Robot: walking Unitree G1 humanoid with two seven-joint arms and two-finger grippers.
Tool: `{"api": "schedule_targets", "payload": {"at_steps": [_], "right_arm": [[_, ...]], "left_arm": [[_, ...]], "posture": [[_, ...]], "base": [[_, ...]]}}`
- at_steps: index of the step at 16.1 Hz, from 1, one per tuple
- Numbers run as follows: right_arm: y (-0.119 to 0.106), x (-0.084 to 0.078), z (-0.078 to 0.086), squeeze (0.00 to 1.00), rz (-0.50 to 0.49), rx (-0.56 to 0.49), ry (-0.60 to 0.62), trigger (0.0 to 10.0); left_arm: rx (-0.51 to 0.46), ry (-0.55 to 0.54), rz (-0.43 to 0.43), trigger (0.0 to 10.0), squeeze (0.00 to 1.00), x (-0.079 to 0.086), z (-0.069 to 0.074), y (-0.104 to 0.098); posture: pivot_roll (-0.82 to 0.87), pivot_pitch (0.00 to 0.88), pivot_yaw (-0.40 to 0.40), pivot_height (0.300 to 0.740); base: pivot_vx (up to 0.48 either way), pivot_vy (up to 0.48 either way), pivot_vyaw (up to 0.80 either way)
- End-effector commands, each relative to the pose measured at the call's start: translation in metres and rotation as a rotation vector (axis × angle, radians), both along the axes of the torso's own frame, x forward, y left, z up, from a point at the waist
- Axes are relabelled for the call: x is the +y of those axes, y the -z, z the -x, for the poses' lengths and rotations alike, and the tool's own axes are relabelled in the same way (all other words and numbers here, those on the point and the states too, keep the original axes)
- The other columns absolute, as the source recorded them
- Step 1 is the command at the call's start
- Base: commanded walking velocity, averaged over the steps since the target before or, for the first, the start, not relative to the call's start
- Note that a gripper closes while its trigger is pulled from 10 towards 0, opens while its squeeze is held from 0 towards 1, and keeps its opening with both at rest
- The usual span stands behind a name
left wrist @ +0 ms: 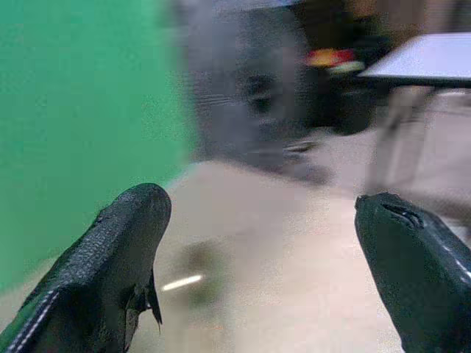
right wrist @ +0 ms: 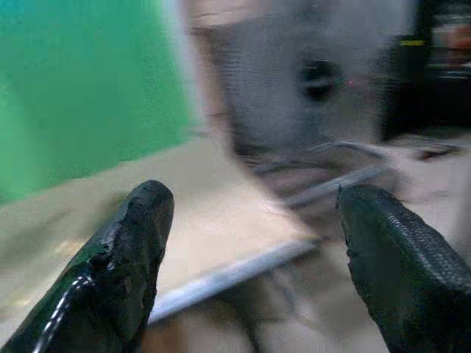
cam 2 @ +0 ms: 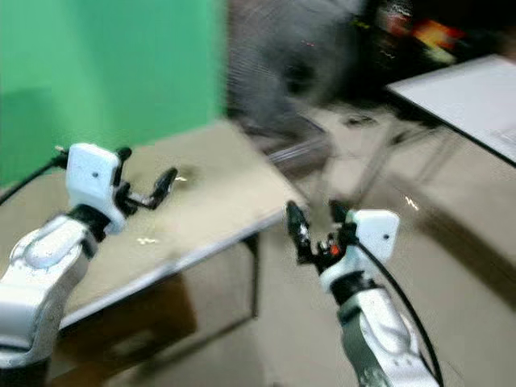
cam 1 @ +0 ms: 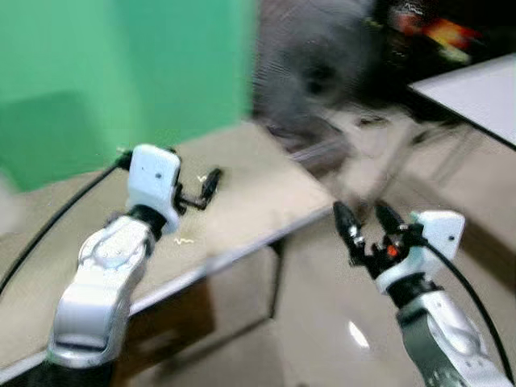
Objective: Setting the table
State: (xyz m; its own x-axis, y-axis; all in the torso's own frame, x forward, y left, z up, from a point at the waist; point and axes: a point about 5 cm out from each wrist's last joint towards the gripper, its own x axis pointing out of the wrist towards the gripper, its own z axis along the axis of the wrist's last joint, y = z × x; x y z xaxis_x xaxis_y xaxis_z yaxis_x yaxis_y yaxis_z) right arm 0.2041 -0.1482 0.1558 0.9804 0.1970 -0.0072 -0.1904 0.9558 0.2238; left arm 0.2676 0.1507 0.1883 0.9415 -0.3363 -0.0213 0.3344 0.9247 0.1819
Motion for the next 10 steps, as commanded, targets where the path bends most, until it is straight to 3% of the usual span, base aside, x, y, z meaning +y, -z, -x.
{"api": "schedule_targets", "payload": {"at_steps": [1,7,10], "right_arm": [[-0.005,-0.001,0.002,0.0,-0.007,-0.016,0.006,10.0],[0.0,0.005,0.001,0.0,0.004,0.018,-0.041,10.0],[0.001,0.005,0.001,0.0,0.004,0.024,-0.037,10.0]], "left_arm": [[0.003,0.004,-0.009,10.0,0.37,0.001,-0.001,0.0],[0.009,-0.05,-0.021,10.0,0.31,0.016,-0.004,0.0],[0.011,-0.047,-0.022,10.0,0.31,0.016,-0.003,0.0]], "posture": [[-0.13,0.0,0.001,0.74],[-0.12,0.0,-0.01,0.74],[-0.12,0.0,-0.011,0.74]], "base": [[0.0,0.0,0.0],[0.0,0.0,0.0],[0.0,0.366,0.0]]}}
